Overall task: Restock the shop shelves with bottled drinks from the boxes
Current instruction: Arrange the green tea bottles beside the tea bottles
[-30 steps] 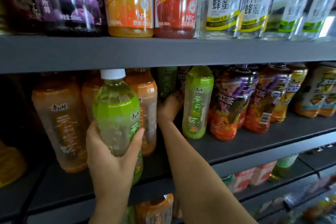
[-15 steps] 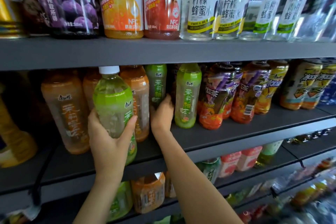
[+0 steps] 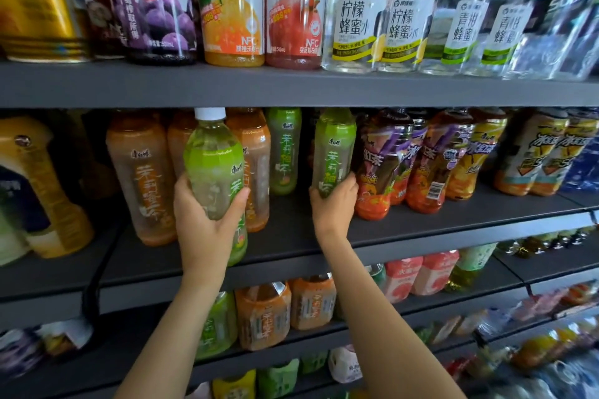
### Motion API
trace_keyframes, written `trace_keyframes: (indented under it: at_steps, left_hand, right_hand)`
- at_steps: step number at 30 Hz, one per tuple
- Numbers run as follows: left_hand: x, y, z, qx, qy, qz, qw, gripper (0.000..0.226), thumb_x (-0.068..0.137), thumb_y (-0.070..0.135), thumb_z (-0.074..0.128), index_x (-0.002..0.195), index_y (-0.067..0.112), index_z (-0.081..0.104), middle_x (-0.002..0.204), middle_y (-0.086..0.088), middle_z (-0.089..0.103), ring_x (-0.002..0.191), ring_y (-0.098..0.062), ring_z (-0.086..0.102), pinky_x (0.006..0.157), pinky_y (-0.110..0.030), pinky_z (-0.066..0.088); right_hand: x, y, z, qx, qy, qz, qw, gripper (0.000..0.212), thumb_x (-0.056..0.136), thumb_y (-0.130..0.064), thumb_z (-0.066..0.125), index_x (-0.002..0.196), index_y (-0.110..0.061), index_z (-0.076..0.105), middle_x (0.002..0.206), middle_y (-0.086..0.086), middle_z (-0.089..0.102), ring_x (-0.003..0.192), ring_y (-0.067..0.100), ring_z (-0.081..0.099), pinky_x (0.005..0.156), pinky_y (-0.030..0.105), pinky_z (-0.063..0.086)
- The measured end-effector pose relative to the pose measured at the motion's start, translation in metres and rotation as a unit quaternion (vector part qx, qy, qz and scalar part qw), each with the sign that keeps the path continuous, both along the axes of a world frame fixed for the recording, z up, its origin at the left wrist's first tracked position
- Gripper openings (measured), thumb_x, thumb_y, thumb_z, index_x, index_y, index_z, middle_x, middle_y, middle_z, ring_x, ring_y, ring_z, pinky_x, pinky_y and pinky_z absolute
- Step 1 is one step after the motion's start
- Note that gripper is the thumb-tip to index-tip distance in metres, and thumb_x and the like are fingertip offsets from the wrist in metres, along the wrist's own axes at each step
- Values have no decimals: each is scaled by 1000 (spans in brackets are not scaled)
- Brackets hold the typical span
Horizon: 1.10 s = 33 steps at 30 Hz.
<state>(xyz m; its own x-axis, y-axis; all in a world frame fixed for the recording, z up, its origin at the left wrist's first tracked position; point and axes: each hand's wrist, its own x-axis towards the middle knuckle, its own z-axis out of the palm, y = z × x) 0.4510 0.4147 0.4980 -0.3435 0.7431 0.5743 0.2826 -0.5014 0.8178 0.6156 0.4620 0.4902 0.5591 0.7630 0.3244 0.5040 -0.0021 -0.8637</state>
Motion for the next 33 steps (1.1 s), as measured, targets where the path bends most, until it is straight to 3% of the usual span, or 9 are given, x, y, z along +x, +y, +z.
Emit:
trace_keyframes:
  at_steps: [4, 8, 11, 14, 22, 26, 30, 33]
  left_hand:
    - [0, -1, 1, -6, 2, -2, 1000, 63, 69, 51, 70, 118, 32, 36, 120, -4, 55, 111, -16, 55, 96, -38, 47]
    - [-1, -6, 6, -27, 20, -7, 999, 62, 68, 49, 68, 119, 30, 36, 119, -2, 55, 111, -15, 55, 93, -30, 46]
    - [-11, -9, 8, -61, 95, 7, 994, 73, 68, 55, 70, 123, 17, 40, 121, -7, 52, 115, -23, 50, 96, -39, 44]
    - [-20, -15, 8, -110, 195, 50, 973, 73, 71, 44, 72, 127, 7, 43, 124, -13, 42, 121, -30, 40, 101, -41, 35]
    - [-23, -28, 14, -130, 220, 57, 965, 61, 69, 40, 75, 118, 10, 55, 115, -6, 60, 109, -23, 53, 84, -24, 36]
    - [-7, -35, 15, -109, 250, 32, 962, 58, 70, 44, 73, 116, 12, 57, 110, 0, 61, 105, -17, 55, 80, -20, 35]
    - [34, -30, 14, -87, 288, -6, 954, 67, 70, 53, 67, 121, 12, 54, 114, -1, 60, 106, -18, 55, 82, -23, 40]
    - [64, -15, 13, -95, 290, -7, 952, 71, 74, 55, 64, 127, 10, 49, 119, -3, 58, 111, -20, 54, 88, -28, 41]
  right_hand:
    - [-13, -7, -8, 16, -15, 39, 999, 67, 80, -16, 71, 133, -1, 33, 130, 14, 44, 122, 27, 43, 100, 32, 38]
    - [-27, 2, -4, -2, -29, 96, 995, 67, 80, -19, 71, 132, -3, 32, 131, 13, 44, 122, 26, 43, 98, 31, 38]
    - [-26, 6, -4, -21, -39, 142, 989, 69, 81, -18, 70, 134, -1, 31, 132, 15, 44, 122, 29, 44, 100, 38, 41]
    - [-23, 5, -7, -26, -51, 155, 986, 61, 83, -15, 68, 132, 0, 34, 131, 15, 47, 120, 29, 48, 98, 39, 43]
    - [-25, 31, 3, -68, -53, 181, 980, 66, 84, -12, 66, 136, 2, 29, 134, 21, 44, 122, 36, 46, 99, 43, 42]
    - [-8, 14, 0, -29, -40, 194, 980, 75, 84, -14, 67, 143, 1, 23, 142, 17, 38, 132, 29, 37, 106, 31, 32]
    - [27, -17, -10, -9, -7, 324, 946, 58, 85, 3, 60, 136, -5, 35, 132, 11, 50, 124, 22, 48, 105, 35, 41]
    - [53, -36, -2, -53, 34, 427, 902, 55, 84, 17, 50, 130, -10, 36, 124, 4, 51, 115, 14, 52, 92, 18, 47]
